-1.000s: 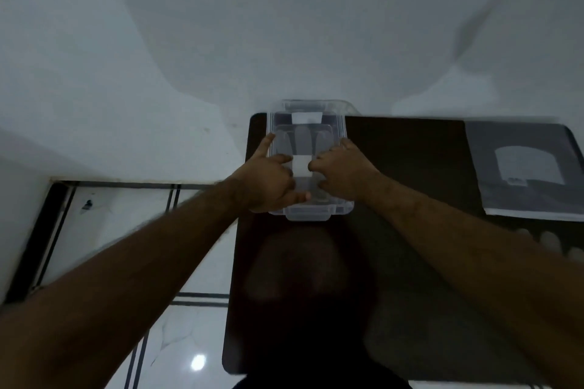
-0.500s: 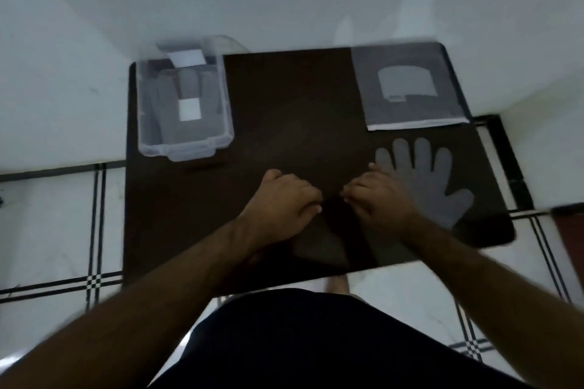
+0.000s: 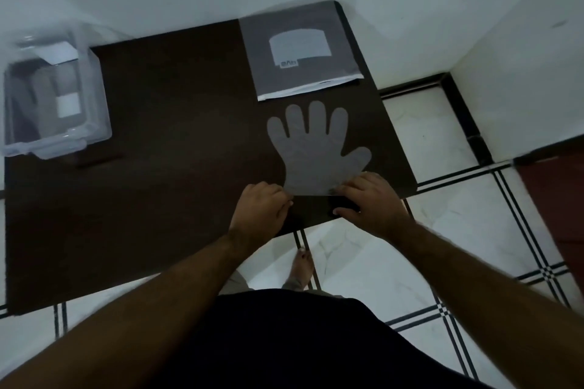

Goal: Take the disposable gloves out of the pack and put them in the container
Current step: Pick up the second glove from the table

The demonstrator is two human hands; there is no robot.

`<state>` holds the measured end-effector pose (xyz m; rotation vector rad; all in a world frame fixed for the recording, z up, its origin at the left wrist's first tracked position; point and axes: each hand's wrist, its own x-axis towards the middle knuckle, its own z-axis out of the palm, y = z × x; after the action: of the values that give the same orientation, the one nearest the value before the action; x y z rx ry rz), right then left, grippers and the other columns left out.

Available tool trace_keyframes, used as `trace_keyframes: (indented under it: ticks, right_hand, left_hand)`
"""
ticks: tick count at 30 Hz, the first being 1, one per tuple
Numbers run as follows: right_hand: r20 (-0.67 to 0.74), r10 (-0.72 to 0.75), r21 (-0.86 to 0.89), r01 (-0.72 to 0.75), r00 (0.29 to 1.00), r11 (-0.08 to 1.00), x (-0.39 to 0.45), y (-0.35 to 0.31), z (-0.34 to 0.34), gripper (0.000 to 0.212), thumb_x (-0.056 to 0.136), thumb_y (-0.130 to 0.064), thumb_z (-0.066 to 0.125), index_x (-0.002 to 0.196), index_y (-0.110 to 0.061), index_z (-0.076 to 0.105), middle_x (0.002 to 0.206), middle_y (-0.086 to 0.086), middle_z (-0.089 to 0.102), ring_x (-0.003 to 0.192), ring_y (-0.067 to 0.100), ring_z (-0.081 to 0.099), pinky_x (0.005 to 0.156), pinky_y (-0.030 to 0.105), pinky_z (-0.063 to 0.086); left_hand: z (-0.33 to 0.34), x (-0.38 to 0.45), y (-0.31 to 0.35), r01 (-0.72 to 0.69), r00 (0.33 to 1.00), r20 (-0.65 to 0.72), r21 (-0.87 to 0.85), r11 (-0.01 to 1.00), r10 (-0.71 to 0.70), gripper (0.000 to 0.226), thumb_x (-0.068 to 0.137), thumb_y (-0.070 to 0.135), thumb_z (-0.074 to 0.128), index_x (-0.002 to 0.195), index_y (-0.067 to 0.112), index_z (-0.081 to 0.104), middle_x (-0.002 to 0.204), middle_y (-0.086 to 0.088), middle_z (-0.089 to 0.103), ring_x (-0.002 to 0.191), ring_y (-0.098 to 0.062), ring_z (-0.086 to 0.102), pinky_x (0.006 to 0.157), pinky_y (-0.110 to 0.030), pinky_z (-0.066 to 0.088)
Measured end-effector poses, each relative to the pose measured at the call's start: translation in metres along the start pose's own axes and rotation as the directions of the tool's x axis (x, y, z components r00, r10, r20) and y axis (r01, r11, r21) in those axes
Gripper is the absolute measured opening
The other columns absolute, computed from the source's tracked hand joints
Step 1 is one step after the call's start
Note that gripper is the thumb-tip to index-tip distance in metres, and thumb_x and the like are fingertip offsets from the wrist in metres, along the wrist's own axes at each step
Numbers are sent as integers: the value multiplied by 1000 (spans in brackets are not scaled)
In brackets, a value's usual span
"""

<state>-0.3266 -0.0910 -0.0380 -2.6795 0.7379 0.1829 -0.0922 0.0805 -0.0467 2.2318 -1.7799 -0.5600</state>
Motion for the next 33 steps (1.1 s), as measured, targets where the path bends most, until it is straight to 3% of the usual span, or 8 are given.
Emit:
trace_keyframes:
  ticks: [4,9,16,20,24,29,31,33]
  right_hand:
    - [-46,-74,-35,72,996,997,9,5,2,28,96,-34,73,121,-22,77,121,4,76,119,29,67,109,51,45]
    - [52,-157,-140,163,986,977,21,10,2,20,99,-34,68,115,-25,78,120,1,77,123,25,67,117,53,41]
    - [89,-204,-200,218,975,955,30,13,8,21,100,-35,65,114,-21,73,119,4,77,116,24,69,112,51,48]
    - [102,-165,-144,179,981,973,34,12,12,16,103,-33,59,111,-21,66,114,5,72,109,24,66,108,49,48]
    - [40,-62,83,59,997,995,42,8,-4,9,106,-31,51,98,-31,46,99,-4,53,93,14,51,96,42,49]
    - [-25,-59,227,63,998,972,58,2,-44,14,105,-33,54,92,-30,48,96,-6,53,87,12,49,78,32,41]
    - [-53,-93,230,103,994,968,65,-2,-65,14,103,-36,51,92,-28,50,92,-6,53,84,11,48,75,30,37]
    - [-88,-137,236,154,987,960,69,-8,-89,15,99,-41,46,92,-30,50,90,-10,51,84,9,47,74,27,36]
  left_hand:
    - [7,7,13,51,998,-32,70,996,-48,24,107,25,61,124,22,77,121,0,75,109,-21,64,92,-37,43]
    - [10,21,12,19,997,71,182,983,-32,30,110,30,53,132,28,73,134,5,70,120,-18,58,104,-38,42]
    - [17,30,11,-19,992,128,276,961,-17,28,108,29,52,130,23,69,135,0,67,123,-21,58,111,-40,39]
    - [13,37,14,35,992,114,174,984,-56,22,106,22,53,124,21,66,132,-2,64,122,-22,55,110,-41,43]
    - [-8,49,13,155,987,48,-37,987,-154,14,107,18,50,113,21,63,119,0,61,110,-20,54,101,-44,48]
    - [-35,54,17,102,989,-72,-281,954,-127,4,106,30,56,109,30,59,105,16,55,99,-6,50,93,-41,53]
    - [-49,54,20,97,989,-67,-410,907,-135,38,97,56,66,128,37,54,117,23,53,107,1,51,91,-28,50]
    - [-63,55,22,76,991,-65,-417,906,-113,75,81,74,74,143,43,46,136,19,53,122,-1,49,99,-23,44]
